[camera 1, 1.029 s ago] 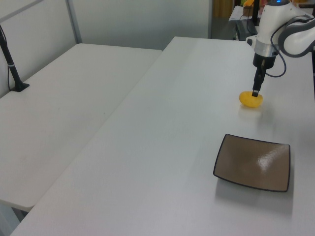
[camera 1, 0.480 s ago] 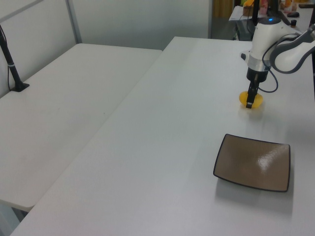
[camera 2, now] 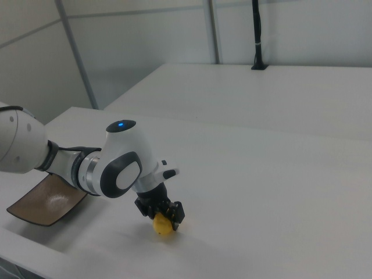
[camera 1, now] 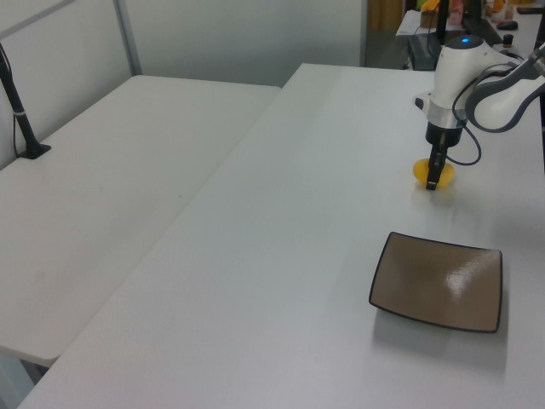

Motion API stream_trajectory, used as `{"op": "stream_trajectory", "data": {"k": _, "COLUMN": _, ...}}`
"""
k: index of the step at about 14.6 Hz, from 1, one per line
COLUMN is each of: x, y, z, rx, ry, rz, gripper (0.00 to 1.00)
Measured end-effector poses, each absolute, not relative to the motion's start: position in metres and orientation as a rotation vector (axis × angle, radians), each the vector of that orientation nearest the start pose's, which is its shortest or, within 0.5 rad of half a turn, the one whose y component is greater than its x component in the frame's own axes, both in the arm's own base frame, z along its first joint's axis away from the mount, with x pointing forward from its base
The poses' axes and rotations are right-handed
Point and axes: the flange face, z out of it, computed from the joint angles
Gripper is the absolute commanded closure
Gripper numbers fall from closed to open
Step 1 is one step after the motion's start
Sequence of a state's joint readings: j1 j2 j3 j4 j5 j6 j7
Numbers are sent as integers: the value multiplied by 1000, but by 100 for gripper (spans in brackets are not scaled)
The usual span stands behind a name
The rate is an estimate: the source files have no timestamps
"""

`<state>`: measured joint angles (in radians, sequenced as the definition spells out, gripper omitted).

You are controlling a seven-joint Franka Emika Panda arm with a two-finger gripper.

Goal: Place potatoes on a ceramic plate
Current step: 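Lift the grasped potato up off the table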

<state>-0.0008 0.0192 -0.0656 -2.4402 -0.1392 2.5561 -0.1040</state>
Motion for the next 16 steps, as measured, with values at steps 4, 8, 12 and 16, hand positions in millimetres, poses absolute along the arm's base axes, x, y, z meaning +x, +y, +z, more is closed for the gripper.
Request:
{"op": "stream_trajectory", "data": {"k": 4, "x": 493, "y": -33, "z": 308, "rx": -3222, "ry": -238, "rz": -161, "gripper": 100}}
{"op": "stream_trajectory", "data": {"k": 8, "x": 504, "y": -36, "z": 353, "rx": -3234, "ry": -219, "rz": -136, "gripper": 100}}
{"op": "stream_trajectory", "data": {"k": 12, "x": 520, "y": -30, "z": 443, "rx": -3251, "ry": -199, "rz": -82, "gripper": 100}}
{"op": "stream_trajectory", "data": {"k": 16, "x": 530, "y": -18, "z": 523, "rx": -3193, "ry": -143, "rz": -26, "gripper": 100}}
